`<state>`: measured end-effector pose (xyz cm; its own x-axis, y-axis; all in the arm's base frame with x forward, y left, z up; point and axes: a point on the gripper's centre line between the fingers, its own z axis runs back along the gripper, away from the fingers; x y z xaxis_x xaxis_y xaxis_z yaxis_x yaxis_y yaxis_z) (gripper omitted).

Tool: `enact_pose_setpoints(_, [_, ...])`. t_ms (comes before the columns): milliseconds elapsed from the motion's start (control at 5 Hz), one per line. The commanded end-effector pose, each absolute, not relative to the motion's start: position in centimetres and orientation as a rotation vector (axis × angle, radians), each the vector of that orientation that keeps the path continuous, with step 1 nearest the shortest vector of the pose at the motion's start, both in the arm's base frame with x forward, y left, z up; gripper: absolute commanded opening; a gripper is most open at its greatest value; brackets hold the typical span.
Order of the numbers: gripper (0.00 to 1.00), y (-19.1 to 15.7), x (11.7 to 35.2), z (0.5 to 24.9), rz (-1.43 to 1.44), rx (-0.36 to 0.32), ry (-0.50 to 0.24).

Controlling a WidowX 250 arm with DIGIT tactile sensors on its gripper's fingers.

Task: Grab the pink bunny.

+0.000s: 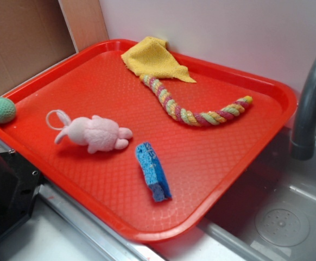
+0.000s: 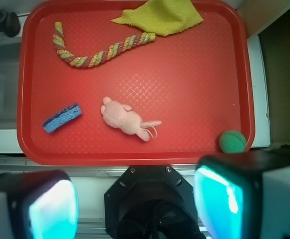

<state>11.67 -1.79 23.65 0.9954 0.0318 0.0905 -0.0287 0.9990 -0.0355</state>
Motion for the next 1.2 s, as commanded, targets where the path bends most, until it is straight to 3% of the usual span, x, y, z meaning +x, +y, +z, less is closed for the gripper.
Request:
enact_pose_setpoints(0, [1.0, -1.8, 11.7, 23.6, 0.03, -0.034, -0.091])
enact_pose_setpoints(200, [1.0, -1.0, 13.4, 18.6, -0.126, -0.071, 0.015])
enact_pose_setpoints(400, [1.0, -1.9, 15.2, 13.4, -0.202, -0.06, 0.159])
enact_pose_setpoints(600, [1.0, -2.3, 16.7, 8.6, -0.441, 0.01, 0.047])
enact_pose_setpoints(800, [1.0, -2.6, 17.7, 3.7, -0.568, 0.041, -0.016])
enact_pose_setpoints(1000, [1.0, -3.1, 18.6, 1.7, -0.618, 0.049, -0.012])
